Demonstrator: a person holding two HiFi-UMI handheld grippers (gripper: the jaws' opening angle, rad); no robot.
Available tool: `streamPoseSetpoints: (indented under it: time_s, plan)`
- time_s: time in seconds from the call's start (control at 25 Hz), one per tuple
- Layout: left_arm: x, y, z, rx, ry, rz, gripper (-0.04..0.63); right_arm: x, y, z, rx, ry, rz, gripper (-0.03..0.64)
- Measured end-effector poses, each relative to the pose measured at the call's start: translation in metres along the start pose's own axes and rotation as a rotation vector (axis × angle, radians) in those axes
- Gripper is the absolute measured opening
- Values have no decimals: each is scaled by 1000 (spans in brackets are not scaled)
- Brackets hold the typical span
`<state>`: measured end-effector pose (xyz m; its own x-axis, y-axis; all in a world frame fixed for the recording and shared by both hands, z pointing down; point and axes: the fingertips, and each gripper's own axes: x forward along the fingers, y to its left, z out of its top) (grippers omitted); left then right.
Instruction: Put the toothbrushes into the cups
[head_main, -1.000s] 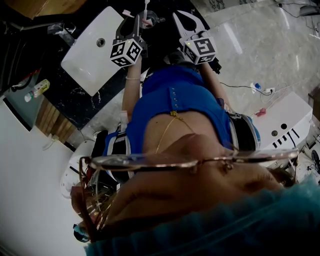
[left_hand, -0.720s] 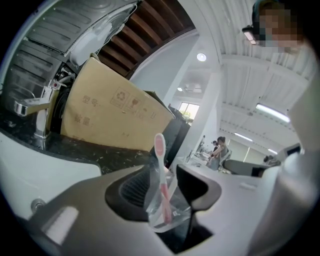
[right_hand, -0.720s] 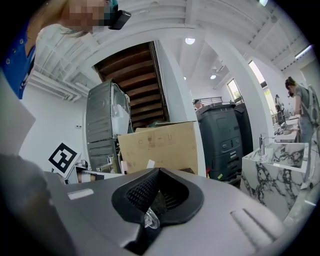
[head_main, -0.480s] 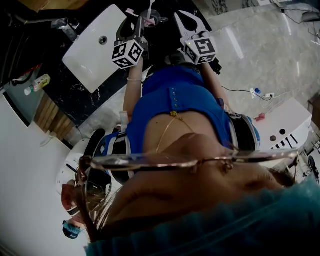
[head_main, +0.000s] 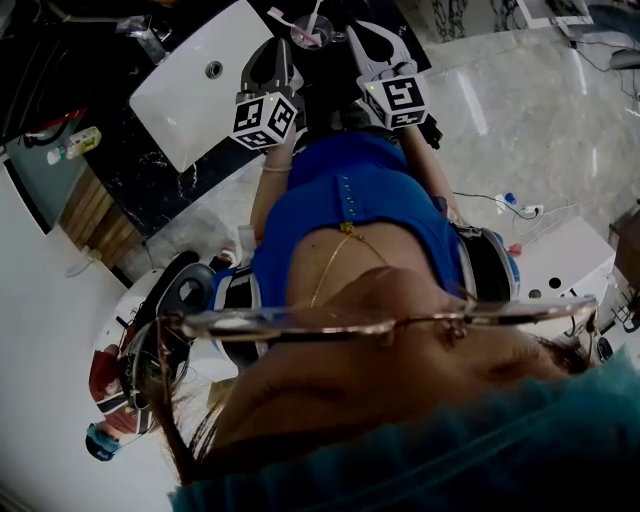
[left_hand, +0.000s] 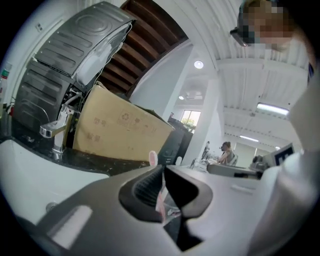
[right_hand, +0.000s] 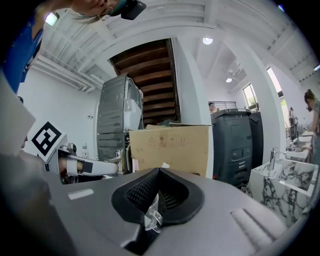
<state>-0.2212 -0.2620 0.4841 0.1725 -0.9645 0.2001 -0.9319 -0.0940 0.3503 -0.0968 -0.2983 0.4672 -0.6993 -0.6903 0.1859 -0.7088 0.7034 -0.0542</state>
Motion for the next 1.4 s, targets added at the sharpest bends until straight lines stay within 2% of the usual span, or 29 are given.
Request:
streamPoseSetpoints:
  time_s: [0.08,0.2,0.48,0.56,1.4]
  plan:
    - [-5,-7,6,7,-22,-17,5,0,8,5,-13,-8,24,2]
    - [-13,-18,19,28,-62,-43,5,1,19,20,-16,-47,61,2]
    - [-31,-43,55,197,-165,-44,5,-4,41,51,-75,-109,101,2]
    - [-35,-47,61,217,-185,-44,5,-6,47,56,-91,-118,112,2]
    - [-41,-54,58,239,-157,-68,5,-7,67,60,-114,-102,176,2]
